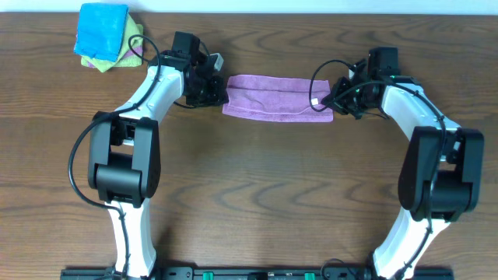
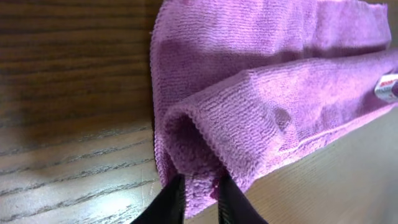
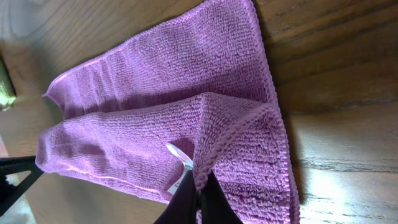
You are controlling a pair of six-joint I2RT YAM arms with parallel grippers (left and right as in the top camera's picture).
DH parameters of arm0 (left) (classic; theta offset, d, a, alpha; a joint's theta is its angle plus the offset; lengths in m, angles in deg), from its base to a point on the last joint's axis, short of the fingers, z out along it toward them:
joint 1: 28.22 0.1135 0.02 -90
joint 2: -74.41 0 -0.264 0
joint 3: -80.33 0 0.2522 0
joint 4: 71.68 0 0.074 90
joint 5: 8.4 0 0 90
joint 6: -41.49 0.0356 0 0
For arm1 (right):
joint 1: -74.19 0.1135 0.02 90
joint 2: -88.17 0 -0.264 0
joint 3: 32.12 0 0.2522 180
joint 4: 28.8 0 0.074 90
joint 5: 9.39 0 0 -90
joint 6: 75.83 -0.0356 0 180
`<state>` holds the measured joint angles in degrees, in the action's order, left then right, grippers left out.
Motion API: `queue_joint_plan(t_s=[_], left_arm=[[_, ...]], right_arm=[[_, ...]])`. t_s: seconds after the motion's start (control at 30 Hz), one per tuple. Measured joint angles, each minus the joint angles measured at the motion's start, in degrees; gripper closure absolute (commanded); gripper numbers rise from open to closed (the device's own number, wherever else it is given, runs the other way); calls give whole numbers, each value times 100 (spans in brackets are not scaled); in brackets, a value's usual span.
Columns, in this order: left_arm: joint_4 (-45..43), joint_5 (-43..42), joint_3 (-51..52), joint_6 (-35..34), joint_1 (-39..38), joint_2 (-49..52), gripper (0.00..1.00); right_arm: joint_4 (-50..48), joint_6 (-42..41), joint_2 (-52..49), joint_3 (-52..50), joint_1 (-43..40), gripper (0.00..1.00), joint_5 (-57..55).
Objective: Fold the cloth
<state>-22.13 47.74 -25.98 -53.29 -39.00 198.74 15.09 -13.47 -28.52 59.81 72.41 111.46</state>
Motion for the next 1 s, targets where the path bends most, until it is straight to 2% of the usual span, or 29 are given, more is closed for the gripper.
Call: queue_joint_plan(t_s=[0.13,0.37,1.0], left_arm=[[44,-155,0,4,17,0,67],[44,-435,0,-13,28,0,71],[138,-691,0,-140,398,0,67]], right_arm=[[13,-2,0,-2,0,98,9],[24,-2,0,0,0,98,24],[42,-2,0,0,0,99,24]])
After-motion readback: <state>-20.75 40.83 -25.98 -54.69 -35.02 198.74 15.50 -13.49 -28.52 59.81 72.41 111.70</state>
